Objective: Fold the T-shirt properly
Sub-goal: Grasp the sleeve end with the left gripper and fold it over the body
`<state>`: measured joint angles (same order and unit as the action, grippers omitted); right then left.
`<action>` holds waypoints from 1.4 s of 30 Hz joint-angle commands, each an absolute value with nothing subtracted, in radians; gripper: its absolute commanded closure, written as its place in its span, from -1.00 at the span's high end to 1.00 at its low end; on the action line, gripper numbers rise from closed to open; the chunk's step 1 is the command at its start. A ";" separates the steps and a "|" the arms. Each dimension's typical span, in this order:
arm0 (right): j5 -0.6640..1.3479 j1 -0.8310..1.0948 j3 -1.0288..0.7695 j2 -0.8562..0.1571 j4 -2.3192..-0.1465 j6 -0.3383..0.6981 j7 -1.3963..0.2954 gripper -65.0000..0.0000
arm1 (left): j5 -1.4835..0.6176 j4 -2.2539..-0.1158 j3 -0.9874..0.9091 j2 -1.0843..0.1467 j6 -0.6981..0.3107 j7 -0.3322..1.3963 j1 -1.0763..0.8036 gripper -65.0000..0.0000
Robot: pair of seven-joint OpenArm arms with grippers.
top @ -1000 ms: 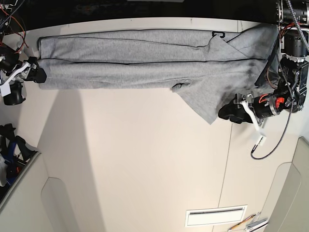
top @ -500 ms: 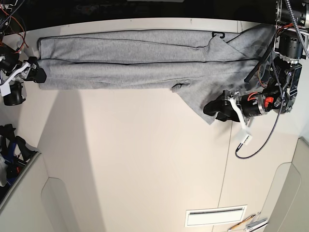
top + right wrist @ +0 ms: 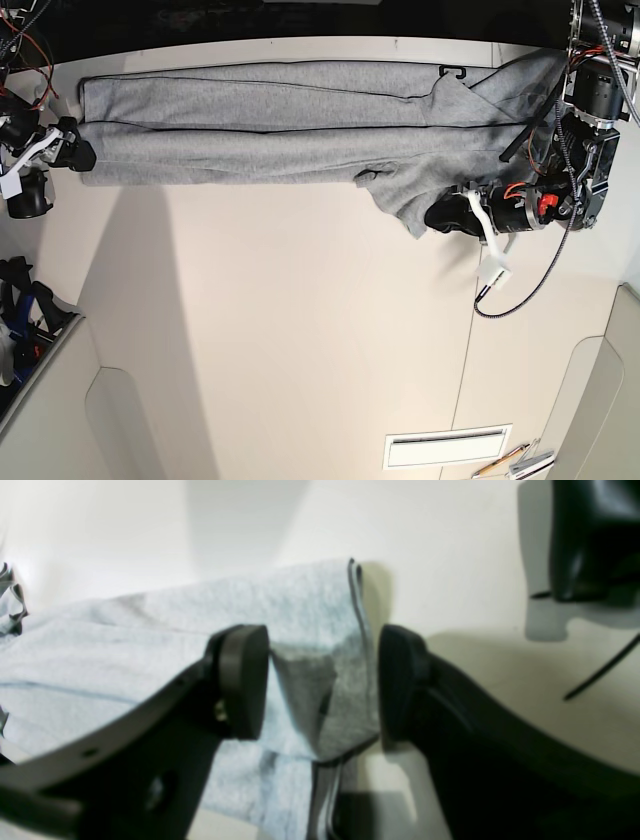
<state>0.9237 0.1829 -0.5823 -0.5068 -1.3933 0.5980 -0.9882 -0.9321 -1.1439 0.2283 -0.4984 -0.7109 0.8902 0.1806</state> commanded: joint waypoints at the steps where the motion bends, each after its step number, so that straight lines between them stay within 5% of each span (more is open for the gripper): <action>1: 0.945 0.175 -0.593 -0.529 -1.411 0.599 -0.969 0.06 | -0.895 -1.146 0.229 -0.511 -0.698 0.928 0.195 -1.00; 29: 0.946 0.175 -0.593 -0.529 -1.411 0.599 -0.970 0.06 | -1.192 -1.508 0.229 -0.564 -0.698 1.286 0.239 -1.00; 42: 0.947 0.175 -0.593 -0.529 -1.411 0.599 -0.968 0.06 | -1.377 -1.713 0.229 -0.710 -0.698 1.396 0.052 -1.00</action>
<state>0.9272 0.1829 -0.5823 -0.5064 -1.3941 0.5980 -0.9882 -1.3529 -1.6978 0.2371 -0.6960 -0.6930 1.4082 0.0380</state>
